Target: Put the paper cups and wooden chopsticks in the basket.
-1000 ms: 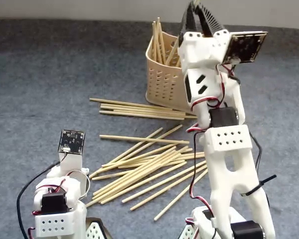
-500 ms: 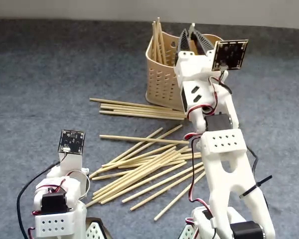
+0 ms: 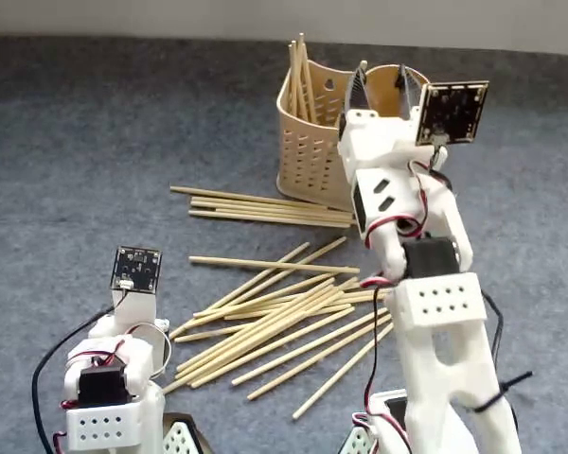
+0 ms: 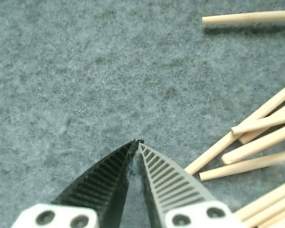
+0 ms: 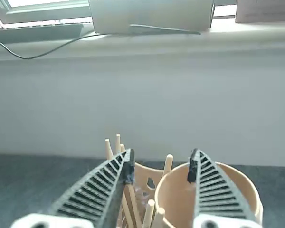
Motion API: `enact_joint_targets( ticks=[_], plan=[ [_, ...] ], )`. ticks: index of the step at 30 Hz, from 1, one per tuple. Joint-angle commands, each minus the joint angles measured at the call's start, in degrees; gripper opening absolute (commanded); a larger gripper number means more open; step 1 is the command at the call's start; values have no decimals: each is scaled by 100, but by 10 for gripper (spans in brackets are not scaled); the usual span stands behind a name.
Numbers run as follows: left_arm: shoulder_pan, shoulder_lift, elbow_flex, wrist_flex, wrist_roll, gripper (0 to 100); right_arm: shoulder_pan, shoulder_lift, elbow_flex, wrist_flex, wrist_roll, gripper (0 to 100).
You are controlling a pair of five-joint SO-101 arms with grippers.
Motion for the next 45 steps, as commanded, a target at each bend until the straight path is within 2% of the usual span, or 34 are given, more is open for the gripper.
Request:
enact_joint_targets(
  ticks=[1,10,19,22,35,45],
  plan=[
    [-40,-48,110,9,-18,24,-40,-848,-242,1332,-9,190],
    [-40,-48,110,9,-18,24,-4,-1631,4,3978,-958,190],
    [-40,-48,110,9,-18,24,-4,-1798,1095,5156,-1468,190],
    [-40,-48,110,9,-18,24,-13,-1798,1552,5279,-1662,190],
    [-40,-48,110,9,-18,24,-4,-1631,2730,5569,-1644,190],
    [-40,-48,110,9,-18,24,936,760,2316,5604,-1688,190]
  ],
)
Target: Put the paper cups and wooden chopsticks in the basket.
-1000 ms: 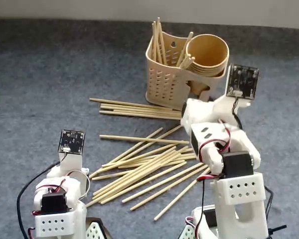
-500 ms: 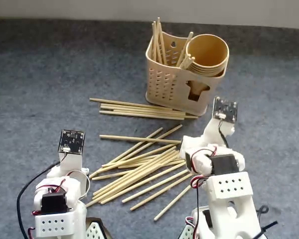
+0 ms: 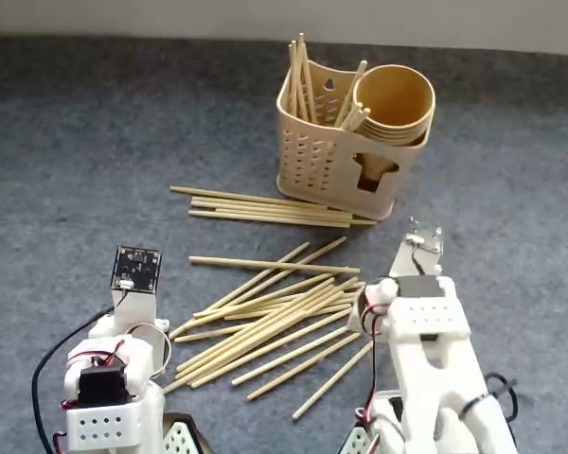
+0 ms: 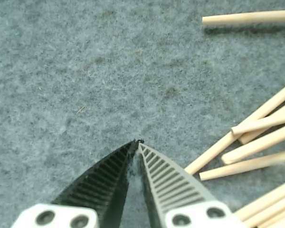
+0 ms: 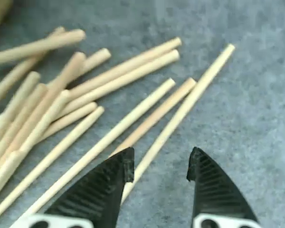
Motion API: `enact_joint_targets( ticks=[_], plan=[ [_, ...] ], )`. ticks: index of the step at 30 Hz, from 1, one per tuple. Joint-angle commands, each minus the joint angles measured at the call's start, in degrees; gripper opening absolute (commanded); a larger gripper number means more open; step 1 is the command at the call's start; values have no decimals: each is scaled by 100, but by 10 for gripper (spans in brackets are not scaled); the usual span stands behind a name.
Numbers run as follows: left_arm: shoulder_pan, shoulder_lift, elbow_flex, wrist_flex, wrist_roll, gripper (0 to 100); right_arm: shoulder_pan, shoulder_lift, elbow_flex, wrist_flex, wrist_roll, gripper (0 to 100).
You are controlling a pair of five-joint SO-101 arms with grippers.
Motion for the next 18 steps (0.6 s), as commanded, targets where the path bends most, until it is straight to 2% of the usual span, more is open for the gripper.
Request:
enact_joint_targets(
  ticks=[1,5,8,18],
  plan=[
    [-40,-48,110,9,-18,24,549,936,-497,31,-62,190],
    [-40,-48,110,9,-18,24,681,1332,-629,31,-70,190],
    [-40,-48,110,9,-18,24,664,1385,-629,-40,-352,190],
    [-40,-48,110,9,-18,24,673,1446,-585,-892,-413,190]
  ],
)
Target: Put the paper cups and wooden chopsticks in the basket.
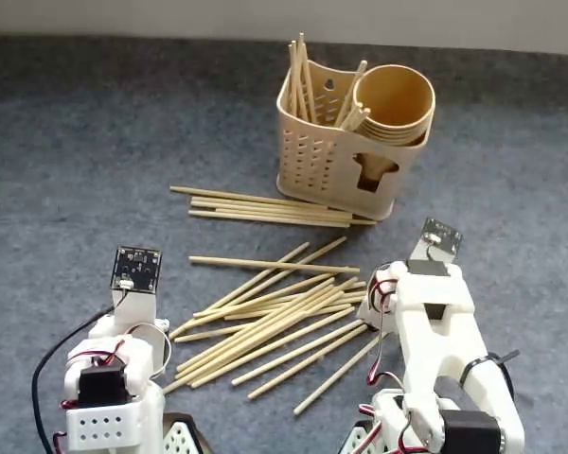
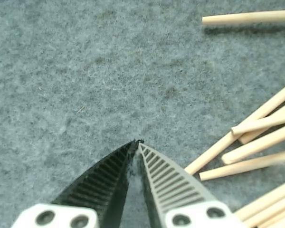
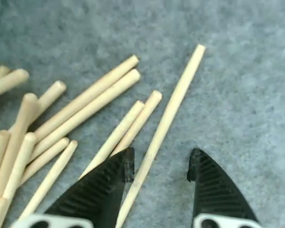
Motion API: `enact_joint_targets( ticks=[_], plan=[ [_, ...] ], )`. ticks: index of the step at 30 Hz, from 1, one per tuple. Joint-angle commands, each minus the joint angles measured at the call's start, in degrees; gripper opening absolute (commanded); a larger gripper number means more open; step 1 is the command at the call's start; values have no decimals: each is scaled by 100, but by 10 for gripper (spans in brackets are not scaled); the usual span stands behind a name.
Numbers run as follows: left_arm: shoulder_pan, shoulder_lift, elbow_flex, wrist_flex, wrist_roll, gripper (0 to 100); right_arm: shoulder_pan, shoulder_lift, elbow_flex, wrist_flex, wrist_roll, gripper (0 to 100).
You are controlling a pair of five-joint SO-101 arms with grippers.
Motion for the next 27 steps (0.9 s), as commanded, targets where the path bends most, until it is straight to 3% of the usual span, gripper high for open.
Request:
enact_joint_targets(
  ticks=[1,9,27],
  plan=[
    [-40,-48,110,9,-18,24,75,4,-198,-347,-53,190],
    [-40,-48,110,9,-18,24,75,13,-180,-365,-53,66],
    [-40,-48,110,9,-18,24,48,13,242,-347,-26,62]
  ],
)
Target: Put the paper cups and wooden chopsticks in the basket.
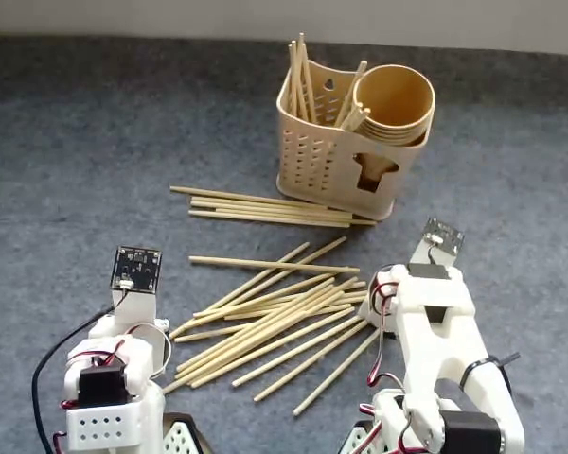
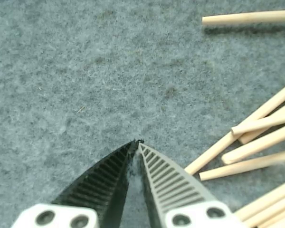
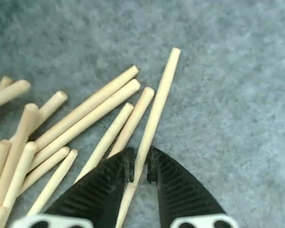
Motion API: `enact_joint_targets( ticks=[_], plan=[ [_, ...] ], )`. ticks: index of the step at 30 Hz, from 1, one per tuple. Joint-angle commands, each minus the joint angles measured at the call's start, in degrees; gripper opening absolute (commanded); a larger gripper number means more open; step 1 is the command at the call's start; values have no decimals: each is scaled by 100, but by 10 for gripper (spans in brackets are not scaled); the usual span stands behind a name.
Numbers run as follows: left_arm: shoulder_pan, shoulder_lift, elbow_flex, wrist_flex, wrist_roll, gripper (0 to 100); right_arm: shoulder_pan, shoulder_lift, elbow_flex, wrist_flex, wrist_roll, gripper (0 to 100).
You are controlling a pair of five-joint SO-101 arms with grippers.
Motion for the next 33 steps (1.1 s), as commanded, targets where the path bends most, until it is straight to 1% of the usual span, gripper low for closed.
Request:
enact_joint_targets(
  ticks=[1,4,6,8,14,18,25,33],
  plan=[
    [-40,-48,110,9,-18,24,-4,13,101,-13,-26,60],
    [-40,-48,110,9,-18,24,-4,-4,101,4,-18,1],
    [-40,-48,110,9,-18,24,-4,-57,101,127,-18,7],
    [-40,-48,110,9,-18,24,4,-66,4,541,-18,5],
    [-40,-48,110,9,-18,24,4,-365,-1235,1938,-53,5],
    [-40,-48,110,9,-18,24,-4,-716,-1895,2492,-53,5],
    [-40,-48,110,9,-18,24,-13,-1209,-2747,2677,-53,5],
    [-40,-48,110,9,-18,24,-690,-1244,-4048,2615,-62,5]
  ],
)
